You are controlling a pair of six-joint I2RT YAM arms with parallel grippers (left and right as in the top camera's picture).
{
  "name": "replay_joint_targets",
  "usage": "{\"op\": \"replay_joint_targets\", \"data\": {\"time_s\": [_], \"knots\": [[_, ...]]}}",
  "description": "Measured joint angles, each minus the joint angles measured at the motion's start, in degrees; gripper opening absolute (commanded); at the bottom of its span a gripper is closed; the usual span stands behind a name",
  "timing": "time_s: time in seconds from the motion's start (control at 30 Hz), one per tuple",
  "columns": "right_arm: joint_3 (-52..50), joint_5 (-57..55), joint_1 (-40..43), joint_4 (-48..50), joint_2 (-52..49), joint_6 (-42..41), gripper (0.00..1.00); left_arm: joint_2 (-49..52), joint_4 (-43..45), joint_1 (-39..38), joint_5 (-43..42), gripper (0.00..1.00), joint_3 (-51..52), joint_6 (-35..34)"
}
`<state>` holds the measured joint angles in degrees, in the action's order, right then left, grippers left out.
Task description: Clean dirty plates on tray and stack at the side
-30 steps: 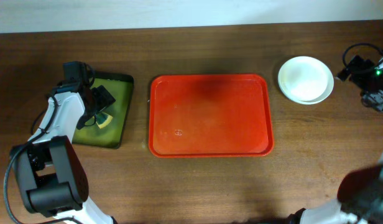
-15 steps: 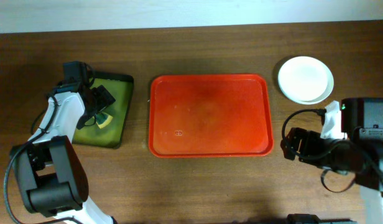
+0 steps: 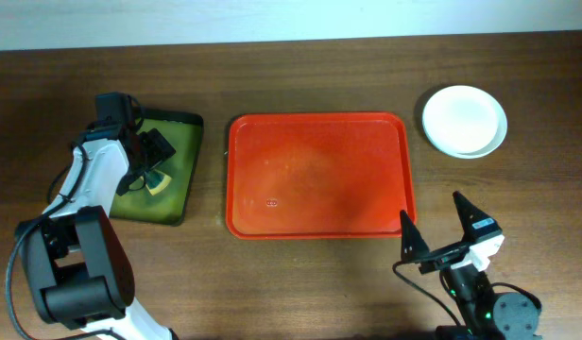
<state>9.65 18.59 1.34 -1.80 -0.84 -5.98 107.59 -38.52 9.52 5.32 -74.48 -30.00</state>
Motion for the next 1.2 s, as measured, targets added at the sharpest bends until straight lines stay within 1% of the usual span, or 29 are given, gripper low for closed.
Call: {"op": "replay_joint_targets", "data": {"time_s": [0.1, 0.23, 0.3, 0.37, 0.87, 0.93, 1.0, 1.07, 1.13, 1.17, 1.2], "knots": [[-5.0, -6.7, -0.5, 4.0, 0.0, 0.0, 0.98, 0.0, 0.0, 0.0, 0.0, 0.99, 0.0, 0.0], [-8.7, -10.2, -0.5, 6.5, 0.0, -0.1, 0.98, 0.0, 0.0, 0.0, 0.0, 1.0, 0.0, 0.0], [-8.8, -12.5, -0.5, 4.9, 0.1, 0.0, 0.98, 0.0, 0.0, 0.0, 0.0, 0.99, 0.0, 0.0], [-8.9, -14.4, -0.5, -1.2, 0.2, 0.0, 0.98, 0.0, 0.0, 0.0, 0.0, 0.99, 0.0, 0.0], [-9.0, -15.6, -0.5, -2.2, 0.2, 0.0, 0.98, 0.0, 0.0, 0.0, 0.0, 0.99, 0.0, 0.0], [-9.0, -15.6, -0.5, -2.2, 0.2, 0.0, 0.98, -2.2, -0.2, 0.0, 0.3, 0.99, 0.1, 0.0], [-9.0, -15.8, -0.5, -2.3, 0.1, -0.1, 0.98, -12.5, -1.9, 0.0, 2.6, 0.99, 0.6, 0.4], [-9.0, -15.8, -0.5, -2.3, 0.2, -0.1, 0.98, -26.7, 1.3, -0.1, 3.9, 0.99, 4.6, 3.7], [-9.0, -15.8, -0.6, -2.3, 0.1, -0.1, 0.98, -45.6, 8.8, -1.9, 4.5, 0.99, 15.9, 10.8], [-8.9, -15.8, -0.6, -2.0, 0.0, -0.1, 0.98, -56.0, 10.6, -3.4, 4.5, 0.99, 22.8, 13.3], [-9.0, -16.0, -0.6, -2.3, 0.1, -0.1, 0.98, -70.3, 9.5, -5.0, 4.5, 0.99, 30.6, 15.7]]}}
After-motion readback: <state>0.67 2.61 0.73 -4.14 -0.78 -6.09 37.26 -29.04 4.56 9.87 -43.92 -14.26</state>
